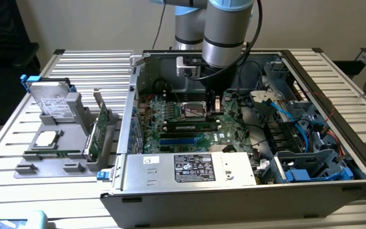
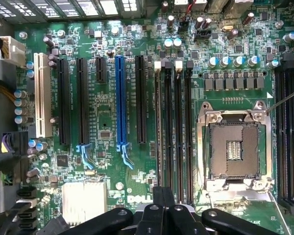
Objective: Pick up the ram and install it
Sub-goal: 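Press down the ram until it locks into place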
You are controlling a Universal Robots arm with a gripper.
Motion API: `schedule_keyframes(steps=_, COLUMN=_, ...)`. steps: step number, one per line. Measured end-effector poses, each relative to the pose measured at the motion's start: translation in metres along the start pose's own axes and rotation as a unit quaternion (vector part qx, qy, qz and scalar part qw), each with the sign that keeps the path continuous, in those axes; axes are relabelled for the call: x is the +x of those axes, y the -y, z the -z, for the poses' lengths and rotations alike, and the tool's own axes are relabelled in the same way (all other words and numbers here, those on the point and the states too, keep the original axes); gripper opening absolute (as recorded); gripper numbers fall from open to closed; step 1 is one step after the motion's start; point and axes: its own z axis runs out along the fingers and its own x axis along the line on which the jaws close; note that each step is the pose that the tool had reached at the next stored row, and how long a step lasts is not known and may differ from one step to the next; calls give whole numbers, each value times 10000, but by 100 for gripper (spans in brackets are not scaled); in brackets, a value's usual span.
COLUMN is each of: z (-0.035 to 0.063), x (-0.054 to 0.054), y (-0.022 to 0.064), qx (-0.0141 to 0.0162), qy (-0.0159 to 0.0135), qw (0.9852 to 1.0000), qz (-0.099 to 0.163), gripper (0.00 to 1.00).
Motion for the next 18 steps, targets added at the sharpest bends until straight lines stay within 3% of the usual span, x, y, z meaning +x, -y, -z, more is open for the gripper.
schedule_keyframes(steps=18, z=-62, x=-21, y=18, qx=6, qy=1, qw=9999, qz=170, gripper=11)
